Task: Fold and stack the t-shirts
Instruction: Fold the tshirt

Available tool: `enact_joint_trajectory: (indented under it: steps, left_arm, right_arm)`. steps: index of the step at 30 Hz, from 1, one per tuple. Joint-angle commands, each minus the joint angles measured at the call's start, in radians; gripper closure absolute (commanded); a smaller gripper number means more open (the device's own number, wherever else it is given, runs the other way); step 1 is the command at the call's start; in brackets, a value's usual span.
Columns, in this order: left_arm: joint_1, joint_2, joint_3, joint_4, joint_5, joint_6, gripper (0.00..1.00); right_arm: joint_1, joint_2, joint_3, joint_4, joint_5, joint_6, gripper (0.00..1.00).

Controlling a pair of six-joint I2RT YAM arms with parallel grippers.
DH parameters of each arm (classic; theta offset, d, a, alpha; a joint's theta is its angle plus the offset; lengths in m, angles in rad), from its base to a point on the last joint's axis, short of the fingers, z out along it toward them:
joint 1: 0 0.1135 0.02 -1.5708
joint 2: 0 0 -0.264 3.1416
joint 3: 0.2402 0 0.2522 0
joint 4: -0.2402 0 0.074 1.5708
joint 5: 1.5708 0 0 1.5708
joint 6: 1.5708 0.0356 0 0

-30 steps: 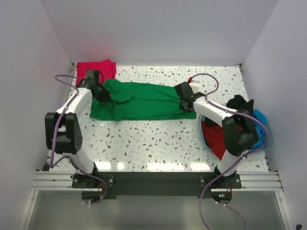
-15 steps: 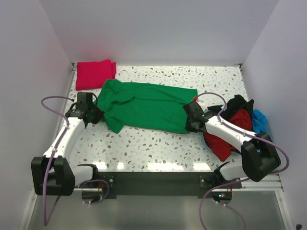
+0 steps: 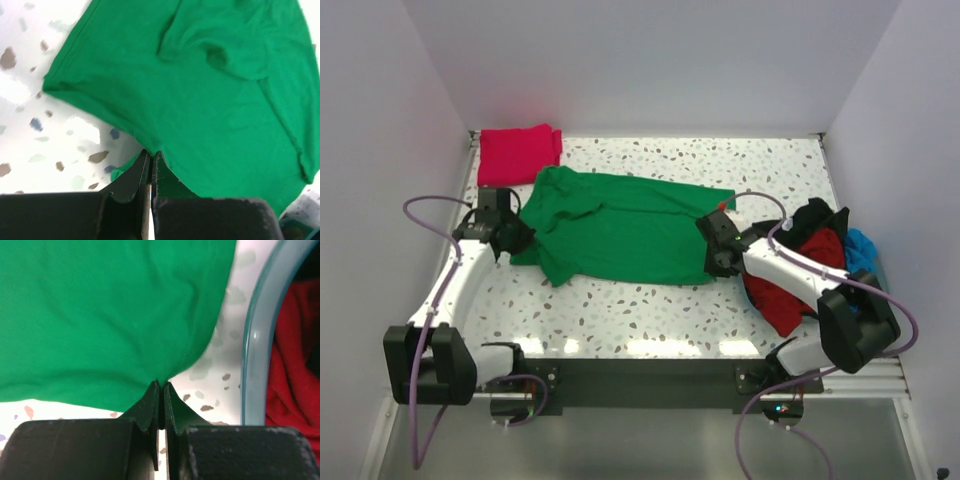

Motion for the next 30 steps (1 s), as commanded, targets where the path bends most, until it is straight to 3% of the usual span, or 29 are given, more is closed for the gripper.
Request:
enact_joint_trajectory:
  steps: [1, 13, 30]
  left_arm:
    - [0.007, 0.068, 0.102, 0.055, 0.034, 0.025, 1.00]
    - [0.001, 0.340, 0.331, 0.167, 0.077, 0.035, 1.00]
    - [-0.001, 0.665, 0.589, 0.222, 0.002, 0.004, 1.00]
  right_arm:
    - [-0.006, 0.023, 0.099, -0.042, 0.056, -0.022, 1.00]
    - [-0.081, 0.176, 0.272, -0.041, 0.038, -0.067, 1.00]
    - [-0.175, 0.394, 0.490, -0.004, 0.028, -0.123, 1.00]
